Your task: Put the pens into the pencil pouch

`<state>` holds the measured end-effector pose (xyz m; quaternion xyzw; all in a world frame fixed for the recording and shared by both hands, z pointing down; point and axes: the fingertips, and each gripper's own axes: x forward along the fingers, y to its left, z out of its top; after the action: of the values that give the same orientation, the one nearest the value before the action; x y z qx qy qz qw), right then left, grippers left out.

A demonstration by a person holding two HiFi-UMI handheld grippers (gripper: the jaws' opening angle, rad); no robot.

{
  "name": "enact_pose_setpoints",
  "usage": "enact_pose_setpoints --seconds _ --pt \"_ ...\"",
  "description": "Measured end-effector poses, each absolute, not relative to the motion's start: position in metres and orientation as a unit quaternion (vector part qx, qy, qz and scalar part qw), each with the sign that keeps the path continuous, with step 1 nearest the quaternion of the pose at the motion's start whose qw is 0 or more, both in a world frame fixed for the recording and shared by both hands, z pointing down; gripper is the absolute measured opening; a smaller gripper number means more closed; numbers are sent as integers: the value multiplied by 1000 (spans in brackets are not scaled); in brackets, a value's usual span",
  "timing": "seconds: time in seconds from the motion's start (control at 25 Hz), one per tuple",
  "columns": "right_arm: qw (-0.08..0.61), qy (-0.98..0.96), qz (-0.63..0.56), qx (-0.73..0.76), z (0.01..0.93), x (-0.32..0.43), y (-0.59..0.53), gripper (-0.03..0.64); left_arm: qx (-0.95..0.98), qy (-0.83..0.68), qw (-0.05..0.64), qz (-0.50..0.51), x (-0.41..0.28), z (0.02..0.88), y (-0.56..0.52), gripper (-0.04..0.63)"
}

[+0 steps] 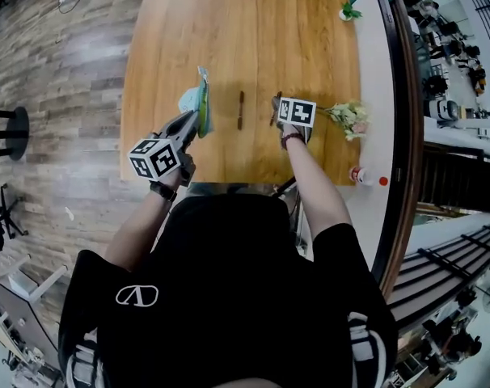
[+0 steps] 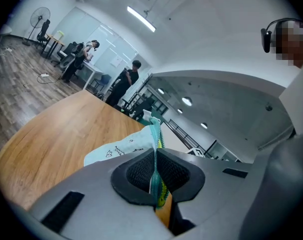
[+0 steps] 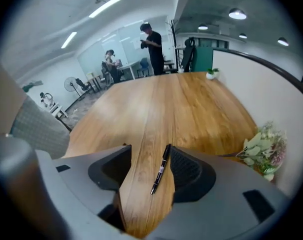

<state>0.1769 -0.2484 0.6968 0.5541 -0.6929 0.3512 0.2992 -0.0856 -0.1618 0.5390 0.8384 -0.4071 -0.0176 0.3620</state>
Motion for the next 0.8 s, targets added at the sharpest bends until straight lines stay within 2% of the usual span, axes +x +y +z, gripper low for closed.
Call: enact_pose_setpoints --seconds 0.16,0.56,0.64,0.8 --pt "337 -663 406 532 743 181 -251 227 835 -414 362 -22 -88 537 -164 17" --pt "371 -600 511 491 809 186 -250 181 829 -419 370 -23 -81 542 -167 16" --pt "381 -595 515 485 814 186 -246 156 828 -419 372 -22 -80 543 -168 17" --pt "405 -597 507 472 822 184 -240 54 827 -420 374 -20 -80 542 -167 17"
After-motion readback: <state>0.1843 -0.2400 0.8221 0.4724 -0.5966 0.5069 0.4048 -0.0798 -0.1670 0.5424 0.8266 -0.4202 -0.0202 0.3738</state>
